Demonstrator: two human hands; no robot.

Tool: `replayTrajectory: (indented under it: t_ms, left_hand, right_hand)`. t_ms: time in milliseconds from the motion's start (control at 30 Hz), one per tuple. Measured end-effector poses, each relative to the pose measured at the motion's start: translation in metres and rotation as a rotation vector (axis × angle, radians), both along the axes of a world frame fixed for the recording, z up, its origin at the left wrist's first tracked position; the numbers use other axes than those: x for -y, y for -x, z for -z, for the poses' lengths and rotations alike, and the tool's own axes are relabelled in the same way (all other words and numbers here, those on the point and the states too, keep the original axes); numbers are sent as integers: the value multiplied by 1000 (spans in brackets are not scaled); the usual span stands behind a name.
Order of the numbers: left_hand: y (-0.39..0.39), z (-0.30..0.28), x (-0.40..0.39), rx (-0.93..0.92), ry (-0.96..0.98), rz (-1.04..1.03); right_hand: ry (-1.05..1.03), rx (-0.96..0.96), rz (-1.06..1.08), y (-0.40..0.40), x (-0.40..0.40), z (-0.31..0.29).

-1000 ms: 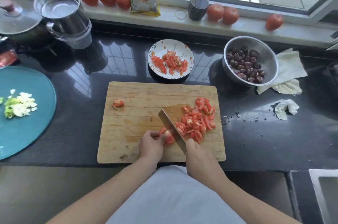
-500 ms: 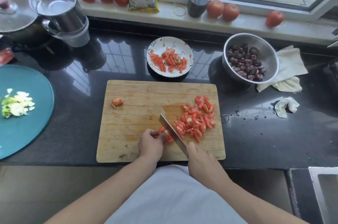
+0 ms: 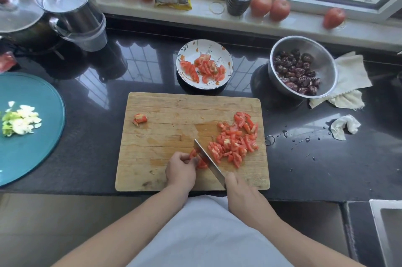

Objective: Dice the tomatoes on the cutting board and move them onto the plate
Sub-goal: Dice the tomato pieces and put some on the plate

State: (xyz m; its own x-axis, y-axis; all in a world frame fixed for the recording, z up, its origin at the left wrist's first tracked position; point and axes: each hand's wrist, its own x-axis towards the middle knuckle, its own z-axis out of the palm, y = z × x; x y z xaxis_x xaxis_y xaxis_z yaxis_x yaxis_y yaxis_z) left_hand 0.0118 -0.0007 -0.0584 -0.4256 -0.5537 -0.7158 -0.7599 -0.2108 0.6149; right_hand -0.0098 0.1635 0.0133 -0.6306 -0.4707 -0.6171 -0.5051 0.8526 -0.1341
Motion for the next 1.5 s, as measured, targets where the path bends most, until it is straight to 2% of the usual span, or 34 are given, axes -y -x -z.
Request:
replayTrajectory:
  t_ms: [133, 267, 333, 533, 633, 733, 900, 1100, 1400, 1500]
  left_hand:
    - [0, 0, 0, 8, -1, 1]
    - [0, 1, 0, -2, -4, -4]
    - [0, 0, 0, 7, -4, -3]
    - [2, 5, 1, 18, -8, -16]
    - [2, 1, -1, 29, 28, -3]
    - [1, 1, 0, 14, 13, -16]
    - [1, 1, -2, 7, 2, -30]
    - [-1, 7, -4, -28, -88, -77]
    - [-6, 3, 0, 6, -106, -126]
    - [-5, 8, 0, 22, -95, -129]
  right_hand:
    - [-64, -8, 6, -4, 1, 2]
    - [122, -148, 7, 8, 57, 22]
    - [125, -99, 31, 12, 63, 21]
    - [69, -27, 81, -5, 9, 23]
    - [121, -81, 48, 3, 37, 26]
    - [200, -58, 123, 13, 54, 26]
    - [108, -35, 116, 0, 15, 24]
    - [259, -27, 275, 14, 17, 12]
    - [191, -10, 48, -3, 19, -1]
    - [174, -21, 47, -6, 18, 7]
